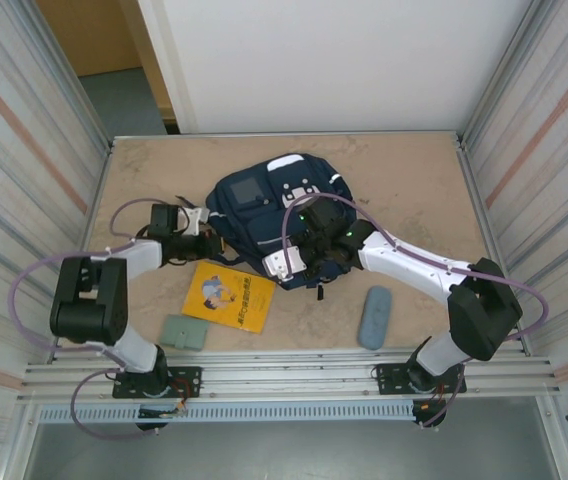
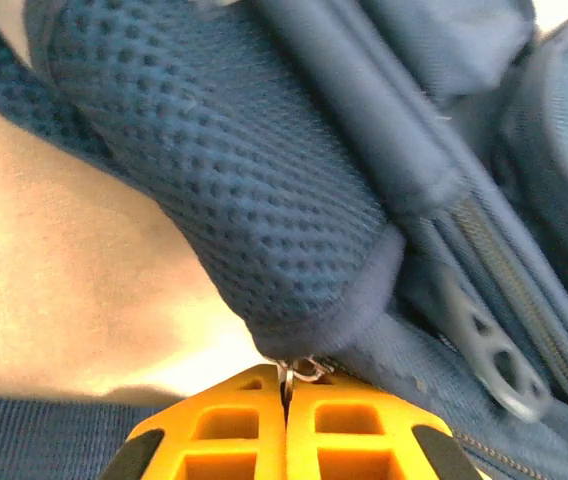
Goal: Pack the student bag
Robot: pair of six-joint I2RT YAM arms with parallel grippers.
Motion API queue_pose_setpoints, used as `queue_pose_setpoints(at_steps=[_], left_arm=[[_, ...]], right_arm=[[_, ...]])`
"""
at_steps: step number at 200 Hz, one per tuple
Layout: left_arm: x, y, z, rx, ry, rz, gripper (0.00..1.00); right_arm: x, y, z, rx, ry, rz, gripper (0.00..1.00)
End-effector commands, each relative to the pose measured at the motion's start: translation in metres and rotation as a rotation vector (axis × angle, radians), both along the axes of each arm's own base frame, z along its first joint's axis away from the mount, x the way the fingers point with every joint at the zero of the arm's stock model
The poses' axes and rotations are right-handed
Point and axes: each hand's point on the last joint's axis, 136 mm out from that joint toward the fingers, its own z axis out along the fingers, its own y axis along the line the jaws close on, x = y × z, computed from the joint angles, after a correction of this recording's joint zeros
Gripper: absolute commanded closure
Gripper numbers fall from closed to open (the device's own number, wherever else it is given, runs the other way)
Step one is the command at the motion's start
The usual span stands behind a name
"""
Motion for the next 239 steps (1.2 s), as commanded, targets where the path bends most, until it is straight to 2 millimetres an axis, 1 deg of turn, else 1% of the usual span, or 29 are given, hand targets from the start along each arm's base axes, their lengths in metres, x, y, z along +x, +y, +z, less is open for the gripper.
queue_pose_setpoints(at_steps=[1,15,32,49,54,60,68,78,85,103,121,137,150,158,165,168,174,176,177,179,183,187,189,192,195,204,217,227,239], left_arm=[[0.025,0.037,-0.017,0.143,0.095,0.175,1.0],[0.035,0.045,-0.022,0.191,0.122,0.212,1.0],[0.045,0.041,-0.015,0.177,0.087,0.203,1.0],[0.042,0.037,0.001,0.173,0.035,0.201,0.83],[0.04,0.038,0.007,0.175,0.018,0.21,0.78],[0.038,0.04,0.015,0.172,-0.005,0.223,0.73],[0.034,0.042,0.024,0.17,-0.029,0.237,0.7],[0.029,0.046,0.036,0.173,-0.052,0.255,0.69],[0.026,0.049,0.043,0.172,-0.062,0.266,0.64],[0.017,0.051,0.061,0.158,-0.086,0.279,0.62],[0.006,0.04,0.079,0.108,-0.107,0.226,0.58],[-0.006,0.024,0.085,0.063,-0.108,0.174,0.56],[-0.015,0.005,0.083,0.057,-0.11,0.136,0.5],[-0.022,-0.013,0.08,0.056,-0.109,0.089,0.47],[-0.029,-0.026,0.077,0.067,-0.099,0.051,0.45],[-0.031,-0.03,0.075,0.075,-0.092,0.04,0.44],[-0.036,-0.037,0.07,0.091,-0.076,0.025,0.43],[-0.037,-0.039,0.068,0.097,-0.069,0.022,0.43],[-0.038,-0.04,0.068,0.099,-0.068,0.021,0.42],[-0.039,-0.041,0.066,0.105,-0.061,0.021,0.42],[-0.041,-0.043,0.062,0.116,-0.047,0.024,0.42],[-0.042,-0.044,0.058,0.127,-0.035,0.031,0.41],[-0.043,-0.045,0.057,0.129,-0.03,0.034,0.4],[-0.044,-0.045,0.053,0.134,-0.017,0.038,0.39],[-0.045,-0.046,0.05,0.134,-0.007,0.04,0.37],[-0.048,-0.047,0.042,0.135,0.03,0.042,0.33],[-0.051,-0.043,0.032,0.152,0.072,0.066,0.32],[-0.051,-0.042,0.026,0.154,0.082,0.083,0.29],[-0.048,-0.046,0.024,0.132,0.084,0.083,0.29]], right_arm=[[-0.014,0.002,0.027,0.045,-0.065,0.069,1.0],[-0.02,0.003,0.03,0.045,-0.071,0.081,1.0],[-0.022,0.006,0.03,0.064,-0.066,0.087,1.0],[-0.017,0.012,0.026,0.078,-0.057,0.057,1.0],[-0.014,0.015,0.025,0.088,-0.058,0.037,0.88],[-0.009,0.018,0.02,0.092,-0.057,0.005,0.75],[-0.002,0.023,0.014,0.104,-0.061,-0.032,0.68],[0.01,0.028,0.007,0.111,-0.061,-0.098,0.64],[0.021,0.032,0.0,0.115,-0.059,-0.155,0.63],[0.049,0.039,-0.017,0.123,-0.07,-0.301,0.63],[0.064,0.045,-0.011,0.151,-0.072,-0.419,0.6],[0.084,0.04,0.015,0.237,-0.087,-0.586,0.54],[0.102,0.022,0.042,0.338,-0.101,-0.778,0.5],[0.116,0.0,0.058,0.406,-0.089,-0.945,0.39],[0.125,-0.018,0.064,0.445,-0.061,-1.059,0.23],[0.131,-0.031,0.065,0.459,-0.053,-1.13,0.2],[0.139,-0.052,0.068,0.494,-0.008,-1.256,0.09],[0.144,-0.066,0.067,0.513,0.018,-1.338,0.03],[0.144,-0.066,0.067,0.513,0.018,-1.338,0.03],[0.147,-0.076,0.068,0.53,0.034,-1.393,0.0],[0.153,-0.095,0.069,0.567,0.072,-1.503,0.01],[0.154,-0.116,0.06,0.552,0.121,-1.606,0.01],[0.157,-0.124,0.062,0.581,0.158,-1.655,0.01],[0.153,-0.134,0.049,0.543,0.242,-1.703,0.02],[0.154,-0.146,0.045,0.534,0.302,-1.75,0.04],[0.15,-0.161,0.025,0.51,0.569,-1.804,0.04],[0.147,-0.186,0.0,0.543,0.832,-1.906,0.02],[0.146,-0.199,-0.017,0.557,0.966,-1.935,0.01],[0.141,-0.206,-0.03,0.533,1.025,-1.96,0.02]])
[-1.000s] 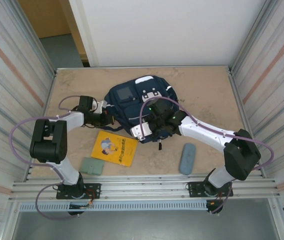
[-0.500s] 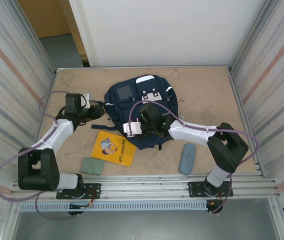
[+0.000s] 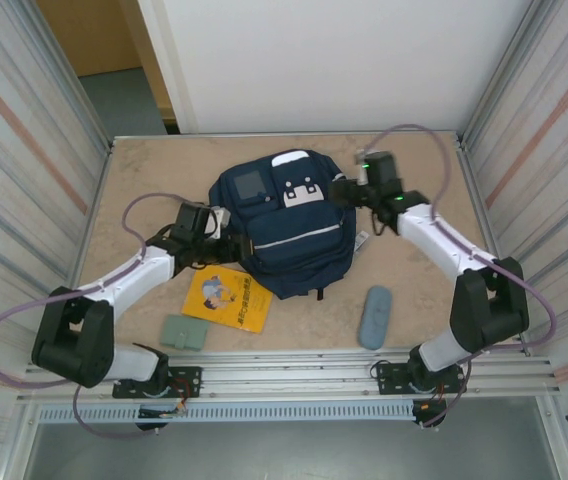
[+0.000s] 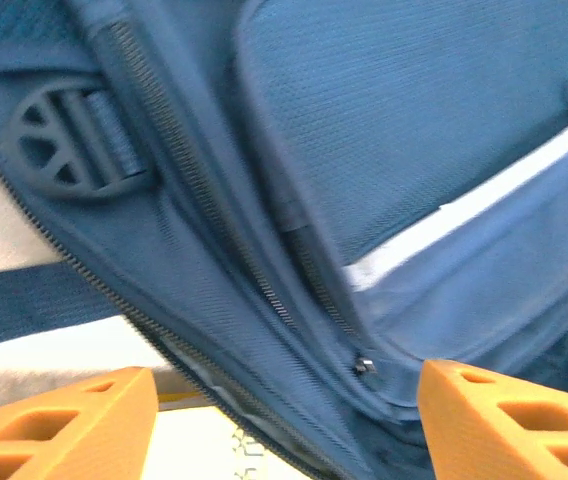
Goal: Pack the student bag
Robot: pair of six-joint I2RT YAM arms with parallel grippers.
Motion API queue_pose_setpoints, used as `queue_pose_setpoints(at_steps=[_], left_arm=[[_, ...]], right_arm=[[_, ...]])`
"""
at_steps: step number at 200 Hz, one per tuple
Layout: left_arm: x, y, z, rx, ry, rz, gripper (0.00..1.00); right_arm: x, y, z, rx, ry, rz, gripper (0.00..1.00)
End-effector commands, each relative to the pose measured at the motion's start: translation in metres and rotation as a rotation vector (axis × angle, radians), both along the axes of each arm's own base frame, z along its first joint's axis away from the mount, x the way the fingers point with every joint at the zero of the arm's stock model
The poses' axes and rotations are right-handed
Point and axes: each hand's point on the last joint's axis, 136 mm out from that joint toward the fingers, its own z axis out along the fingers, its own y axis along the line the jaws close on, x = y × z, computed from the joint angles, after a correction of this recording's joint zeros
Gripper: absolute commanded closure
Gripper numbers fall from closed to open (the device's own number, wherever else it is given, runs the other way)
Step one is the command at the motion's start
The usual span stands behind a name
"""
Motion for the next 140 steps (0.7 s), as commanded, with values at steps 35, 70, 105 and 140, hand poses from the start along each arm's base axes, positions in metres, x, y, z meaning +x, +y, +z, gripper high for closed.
queue_pose_setpoints(at_steps=[35,70,105,140], left_arm=[[0.012,-0.006,-0.015,-0.006,0.068,0.042,0.34],[0.027,-0.012,-0.02,-0.014,0.077,0.043,0.36],[0.036,-0.02,-0.016,-0.031,0.089,0.005,0.42],[0.052,0.009,0.018,-0.021,0.031,0.051,0.4]], right_arm=[[-0.054,0.028,-0.079,0.34,0.45,-0.001,0.11],[-0.054,0.056,-0.094,0.373,0.508,0.076,0.23],[-0.059,0.113,-0.068,0.358,0.471,0.255,0.6],[-0.053,0.149,-0.028,0.365,0.397,0.342,0.71]])
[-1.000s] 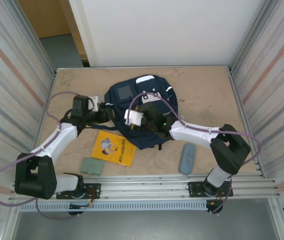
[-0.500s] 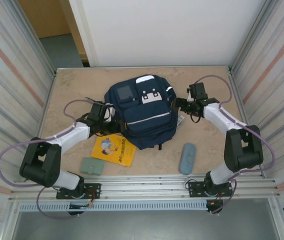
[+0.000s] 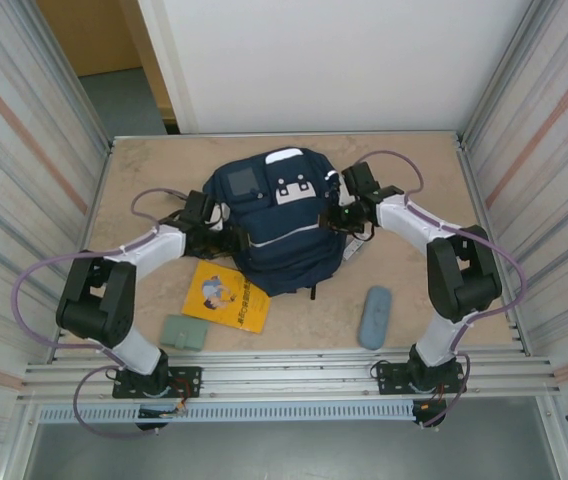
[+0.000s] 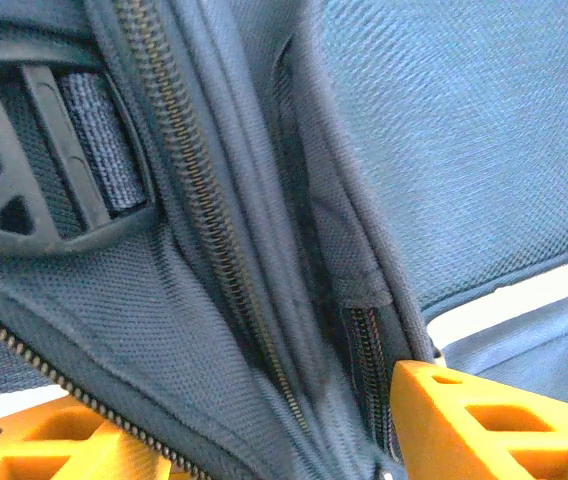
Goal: Pack the student bag
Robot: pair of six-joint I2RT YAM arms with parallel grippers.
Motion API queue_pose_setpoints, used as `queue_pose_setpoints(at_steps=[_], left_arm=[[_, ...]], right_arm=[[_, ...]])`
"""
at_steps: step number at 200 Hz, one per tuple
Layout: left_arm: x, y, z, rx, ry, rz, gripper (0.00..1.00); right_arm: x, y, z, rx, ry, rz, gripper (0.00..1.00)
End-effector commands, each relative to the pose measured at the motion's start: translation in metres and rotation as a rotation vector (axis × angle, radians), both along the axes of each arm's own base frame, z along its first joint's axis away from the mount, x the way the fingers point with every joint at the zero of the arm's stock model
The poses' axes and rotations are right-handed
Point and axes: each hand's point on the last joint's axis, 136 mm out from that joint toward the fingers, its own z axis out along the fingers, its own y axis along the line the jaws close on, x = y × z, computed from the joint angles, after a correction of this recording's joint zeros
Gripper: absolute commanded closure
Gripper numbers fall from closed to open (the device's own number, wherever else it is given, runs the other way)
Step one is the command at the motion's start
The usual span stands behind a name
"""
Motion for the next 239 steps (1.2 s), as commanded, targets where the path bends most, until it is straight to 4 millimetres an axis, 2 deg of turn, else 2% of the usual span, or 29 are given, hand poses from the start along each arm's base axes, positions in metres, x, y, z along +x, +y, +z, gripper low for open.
queue_pose_setpoints(at_steps=[1,21,41,71,86,107,121,138,161,186,217,239], left_arm=[[0.017,0.001,0.045,-0.063,-0.102,-0.024,0.4],[0.035,0.024,0.065,-0.096,-0.159,0.024,0.37],[0.044,0.041,0.064,-0.014,-0.145,0.029,0.37],[0.036,0.028,0.07,-0.014,-0.177,-0.037,0.37],[0.026,0.022,0.079,0.005,-0.222,-0.07,0.37],[0.003,-0.002,0.096,0.046,-0.315,-0.213,0.36],[-0.011,-0.014,0.099,0.122,-0.361,-0.297,0.35],[-0.021,-0.024,0.099,0.177,-0.407,-0.368,0.34],[-0.022,-0.019,0.094,0.205,-0.389,-0.35,0.34],[-0.023,-0.019,0.091,0.184,-0.401,-0.328,0.33],[-0.03,-0.023,0.086,0.141,-0.389,-0.33,0.33],[-0.033,-0.024,0.081,0.12,-0.388,-0.328,0.32]], right_arm=[[-0.004,0.056,0.048,0.134,-0.074,0.148,0.71],[0.01,0.058,0.045,0.155,-0.082,0.108,0.71],[0.025,0.058,0.032,0.159,-0.064,0.078,0.7],[0.04,0.064,0.012,0.231,-0.019,0.04,0.7],[0.042,0.068,0.011,0.266,0.003,0.033,0.7],[0.04,0.067,0.011,0.247,0.001,0.021,0.7],[0.039,0.067,0.016,0.266,0.014,0.013,0.71],[0.039,0.07,0.03,0.313,0.02,0.0,0.71],[0.048,0.075,0.054,0.372,-0.016,-0.02,0.75],[0.069,0.074,0.065,0.373,-0.054,-0.043,0.75],[0.095,0.073,0.046,0.351,-0.071,-0.072,0.75],[0.099,0.078,0.029,0.348,-0.058,-0.062,0.73]])
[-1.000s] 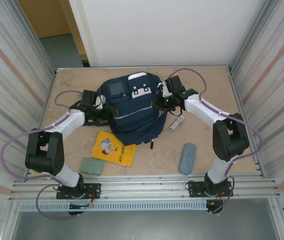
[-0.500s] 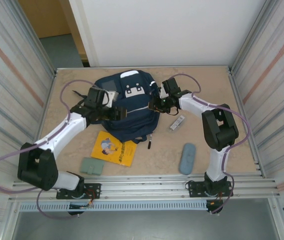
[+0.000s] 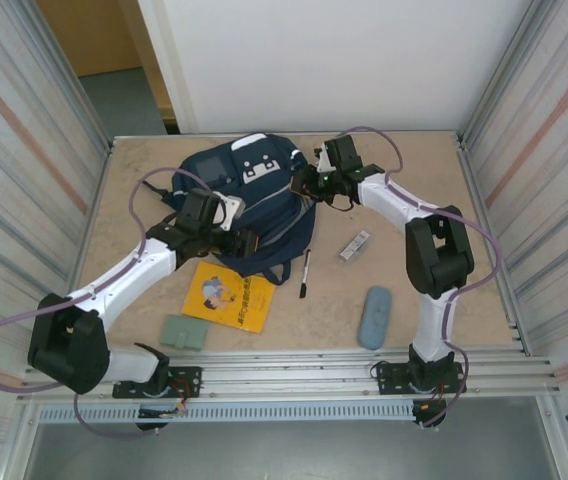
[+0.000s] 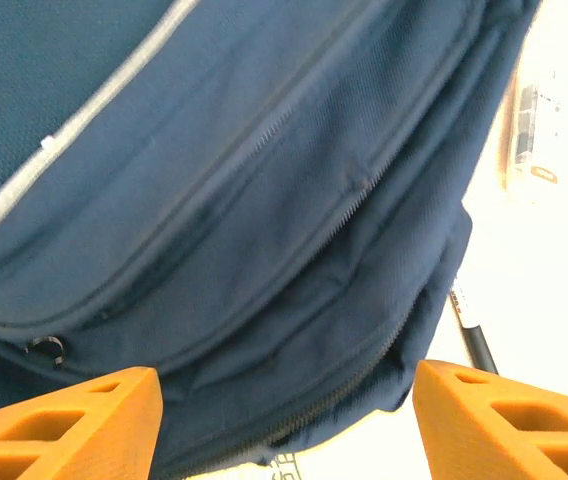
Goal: Pack the student bag
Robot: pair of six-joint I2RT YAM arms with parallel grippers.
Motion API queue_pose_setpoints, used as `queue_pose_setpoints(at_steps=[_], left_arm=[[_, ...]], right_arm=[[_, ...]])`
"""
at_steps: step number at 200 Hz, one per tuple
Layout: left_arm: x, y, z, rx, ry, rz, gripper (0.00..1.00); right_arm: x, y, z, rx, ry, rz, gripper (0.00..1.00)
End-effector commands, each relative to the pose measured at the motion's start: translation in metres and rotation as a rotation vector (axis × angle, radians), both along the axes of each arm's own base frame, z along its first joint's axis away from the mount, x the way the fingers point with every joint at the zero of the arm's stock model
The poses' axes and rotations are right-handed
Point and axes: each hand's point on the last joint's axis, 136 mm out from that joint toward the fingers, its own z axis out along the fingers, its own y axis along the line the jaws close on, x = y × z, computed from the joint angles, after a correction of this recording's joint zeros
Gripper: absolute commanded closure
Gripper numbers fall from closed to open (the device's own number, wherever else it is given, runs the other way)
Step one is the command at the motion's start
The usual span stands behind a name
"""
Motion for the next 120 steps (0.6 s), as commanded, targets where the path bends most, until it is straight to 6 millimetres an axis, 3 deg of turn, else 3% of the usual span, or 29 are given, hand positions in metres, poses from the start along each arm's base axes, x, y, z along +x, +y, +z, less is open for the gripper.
queue_pose_setpoints(at_steps=[1,26,45,87,108,120], left_arm=[[-0.004,-0.001,0.007,-0.039,-0.027,-0.004,0.32],[-0.011,0.003,0.002,-0.036,-0.017,0.02,0.32],[-0.018,0.005,-0.003,-0.042,0.005,0.047,0.32],[-0.03,0.003,0.007,-0.062,-0.024,0.039,0.32],[-0.023,0.012,0.011,-0.002,-0.038,0.068,0.32],[-0.02,0.019,0.011,0.019,-0.019,0.127,0.32]], right_arm=[[0.014,0.006,-0.016,0.015,-0.002,-0.006,0.73],[0.012,0.001,-0.039,-0.028,0.028,-0.003,0.63],[0.004,-0.011,-0.045,-0.068,0.038,-0.007,0.56],[-0.03,-0.033,-0.017,-0.182,-0.007,0.045,0.34],[-0.053,-0.042,-0.006,-0.242,-0.042,0.064,0.3],[-0.074,-0.036,-0.005,-0.269,-0.051,0.118,0.3]])
